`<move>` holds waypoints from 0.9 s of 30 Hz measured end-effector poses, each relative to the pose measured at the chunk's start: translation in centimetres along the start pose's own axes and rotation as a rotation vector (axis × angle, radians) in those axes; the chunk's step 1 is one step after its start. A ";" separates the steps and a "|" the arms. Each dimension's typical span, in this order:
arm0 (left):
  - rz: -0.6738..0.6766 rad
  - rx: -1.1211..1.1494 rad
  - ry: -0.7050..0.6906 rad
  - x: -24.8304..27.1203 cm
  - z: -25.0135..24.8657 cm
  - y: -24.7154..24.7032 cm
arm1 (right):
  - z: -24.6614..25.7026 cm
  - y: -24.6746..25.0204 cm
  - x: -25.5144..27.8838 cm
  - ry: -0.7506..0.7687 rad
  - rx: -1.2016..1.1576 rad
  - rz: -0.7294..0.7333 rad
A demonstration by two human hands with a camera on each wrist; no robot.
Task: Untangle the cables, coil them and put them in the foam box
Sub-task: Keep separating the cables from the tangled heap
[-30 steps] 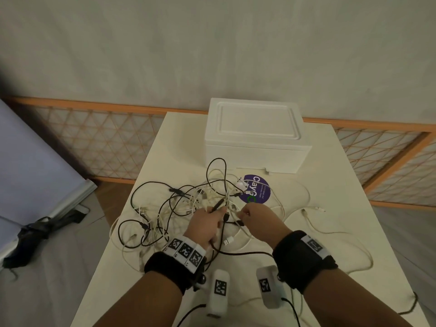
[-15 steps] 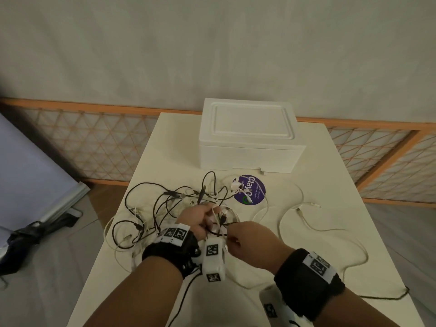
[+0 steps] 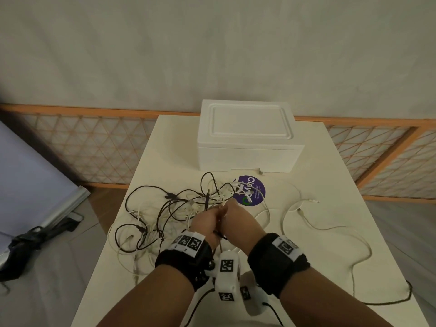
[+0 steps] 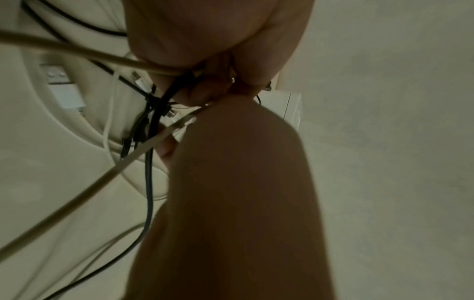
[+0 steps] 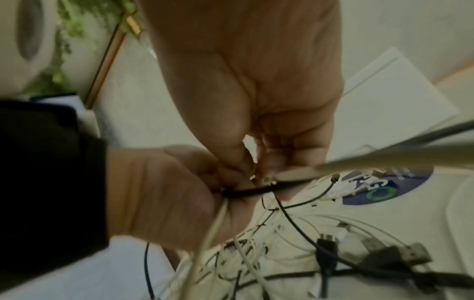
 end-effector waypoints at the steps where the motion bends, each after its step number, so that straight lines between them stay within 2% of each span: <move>1: -0.005 -0.003 0.006 -0.1 0.0 0.2 | -0.1 -0.1 -0.1 -0.013 -0.012 -0.017; 6: -0.026 -0.020 0.015 -1.2 0.3 0.4 | -1.4 -0.4 -0.2 -0.049 0.078 0.027; 9: -0.047 -0.071 0.024 -1.6 -0.2 0.2 | -1.2 -0.8 -0.4 0.006 0.302 0.089; 11: -0.042 -0.093 0.049 -1.9 -0.7 0.1 | -0.5 -0.6 0.0 0.058 0.367 0.128; 14: 0.001 -0.055 0.060 -1.9 -1.8 -0.5 | 0.9 0.2 1.1 0.236 0.466 0.163; 16: 0.021 -0.006 0.056 -1.6 -2.7 -0.8 | 1.5 0.6 2.2 0.360 0.431 0.188; 19: -0.025 0.035 0.044 -2.1 -4.6 0.7 | 1.3 0.7 4.0 0.478 0.372 0.269; 23: -0.056 0.008 -0.007 -3.5 -6.6 3.2 | -3.0 4.1 4.2 0.416 0.289 0.349; 27: -0.018 -0.009 -0.019 -3.3 -5.3 2.9 | -6.5 6.2 3.5 0.342 0.283 0.430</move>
Point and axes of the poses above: each hand's wrist, its own x-axis away from the middle knuckle, its own y-axis out of the back of the hand, z = x × y, the point moved 7 cm from there along -x, towards the middle knuckle, and after that the axes turned 7 degrees about y, right-handed, at the moved point
